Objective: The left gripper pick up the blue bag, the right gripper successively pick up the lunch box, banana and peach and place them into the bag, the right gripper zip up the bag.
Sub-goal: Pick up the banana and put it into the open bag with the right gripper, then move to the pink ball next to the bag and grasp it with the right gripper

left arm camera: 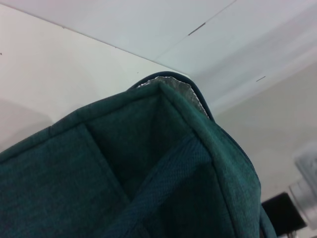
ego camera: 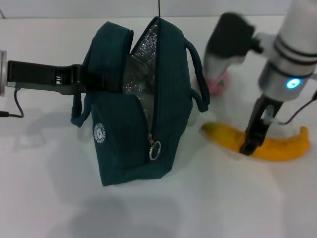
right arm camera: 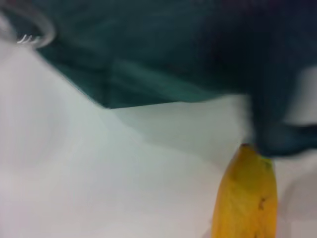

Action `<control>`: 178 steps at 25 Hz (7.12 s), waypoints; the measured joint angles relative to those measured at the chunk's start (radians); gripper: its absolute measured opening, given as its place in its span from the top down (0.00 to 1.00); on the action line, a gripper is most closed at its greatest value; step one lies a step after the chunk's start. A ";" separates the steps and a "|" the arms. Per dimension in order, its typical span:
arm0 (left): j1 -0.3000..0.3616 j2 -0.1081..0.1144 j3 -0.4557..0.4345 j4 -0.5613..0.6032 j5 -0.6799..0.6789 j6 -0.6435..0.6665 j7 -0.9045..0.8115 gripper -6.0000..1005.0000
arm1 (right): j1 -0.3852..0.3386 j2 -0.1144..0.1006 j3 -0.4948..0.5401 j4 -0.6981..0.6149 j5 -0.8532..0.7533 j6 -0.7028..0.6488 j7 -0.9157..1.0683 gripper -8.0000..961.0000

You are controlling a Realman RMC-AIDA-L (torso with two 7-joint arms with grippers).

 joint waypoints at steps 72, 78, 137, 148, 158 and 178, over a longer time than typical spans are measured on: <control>0.011 -0.029 0.000 0.000 -0.048 0.006 0.020 0.96 | -0.241 0.009 0.419 0.334 1.091 0.277 -0.980 0.56; 0.011 -0.027 0.000 0.000 -0.048 0.005 0.020 0.96 | -0.241 0.007 0.413 0.342 1.101 0.289 -0.974 0.50; 0.010 -0.035 -0.011 0.000 -0.048 0.004 0.019 0.96 | -0.256 0.009 0.385 0.561 0.983 0.787 -1.070 0.14; 0.010 -0.035 -0.011 0.000 -0.048 0.001 0.020 0.96 | -0.251 0.009 0.331 0.555 0.981 0.817 -1.068 0.27; 0.015 -0.033 -0.011 0.000 -0.048 0.002 0.020 0.96 | -0.333 0.009 0.336 0.425 1.019 0.805 -1.068 0.56; 0.014 -0.033 -0.023 0.000 -0.049 0.002 0.021 0.96 | -0.415 0.002 0.436 0.261 1.363 0.430 -1.193 0.97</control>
